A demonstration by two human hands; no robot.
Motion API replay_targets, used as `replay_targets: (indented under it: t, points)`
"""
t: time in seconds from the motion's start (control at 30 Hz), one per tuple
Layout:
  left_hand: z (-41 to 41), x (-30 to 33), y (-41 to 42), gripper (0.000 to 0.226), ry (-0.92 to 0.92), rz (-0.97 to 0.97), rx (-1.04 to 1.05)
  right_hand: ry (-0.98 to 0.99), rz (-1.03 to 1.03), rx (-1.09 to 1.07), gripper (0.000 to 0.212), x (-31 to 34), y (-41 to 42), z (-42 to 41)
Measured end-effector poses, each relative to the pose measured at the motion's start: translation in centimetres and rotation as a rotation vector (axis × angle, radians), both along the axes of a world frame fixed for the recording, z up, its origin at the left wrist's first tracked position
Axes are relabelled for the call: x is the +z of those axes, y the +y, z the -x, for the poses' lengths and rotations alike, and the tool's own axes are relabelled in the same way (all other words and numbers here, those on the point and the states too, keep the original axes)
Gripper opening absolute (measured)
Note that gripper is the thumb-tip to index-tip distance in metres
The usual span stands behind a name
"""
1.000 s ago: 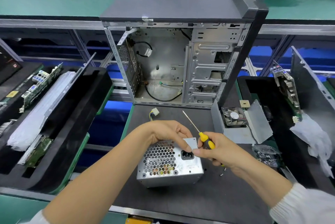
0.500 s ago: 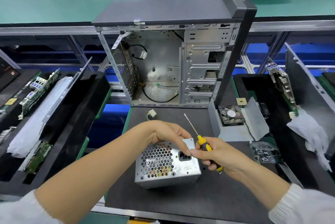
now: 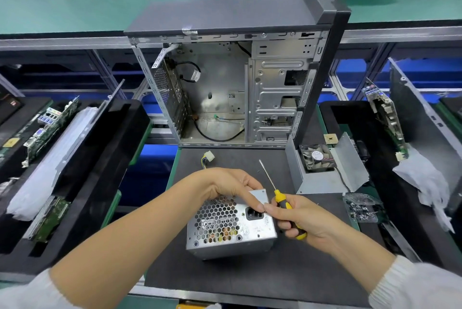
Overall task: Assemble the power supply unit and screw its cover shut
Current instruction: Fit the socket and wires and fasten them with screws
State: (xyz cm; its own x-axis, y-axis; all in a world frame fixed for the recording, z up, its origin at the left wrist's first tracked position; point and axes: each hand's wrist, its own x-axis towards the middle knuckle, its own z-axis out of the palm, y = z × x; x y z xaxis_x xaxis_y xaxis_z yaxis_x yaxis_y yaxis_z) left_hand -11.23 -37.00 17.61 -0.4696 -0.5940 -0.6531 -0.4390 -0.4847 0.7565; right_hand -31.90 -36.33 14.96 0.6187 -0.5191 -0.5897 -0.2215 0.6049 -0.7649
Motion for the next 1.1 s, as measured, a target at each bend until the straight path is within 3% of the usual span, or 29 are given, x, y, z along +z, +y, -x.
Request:
replay_targets:
  t: [0.07,0.17,0.27,0.43,0.57,0.7,1.1]
  points:
    - [0.0,-0.1,0.0,0.014,0.012,-0.015,0.018,0.063,0.089,0.061,0.038,0.8,-0.4,0.4]
    - [-0.2,-0.2,0.0,0.015,0.017,-0.033,0.036,0.261,0.364,0.246,0.03,3.3,-2.2,1.8]
    - [-0.2,-0.2,-0.1,0.014,0.012,-0.03,0.04,0.337,0.626,0.382,0.012,6.3,-4.2,2.9]
    - [-0.1,-0.2,0.1,0.015,0.012,-0.029,0.049,0.454,0.913,0.519,0.012,10.5,-5.1,2.8]
    - [-0.2,0.0,0.1,0.017,0.033,-0.032,0.054,0.556,1.029,0.658,0.008,14.0,-5.1,3.3]
    - [-0.3,0.0,0.2,0.014,0.036,-0.026,0.045,0.657,1.067,0.804,0.03,16.5,-4.4,3.4]
    - [-0.3,0.0,0.2,0.014,0.017,-0.004,0.032,0.694,1.106,0.912,0.013,16.0,-3.8,1.8]
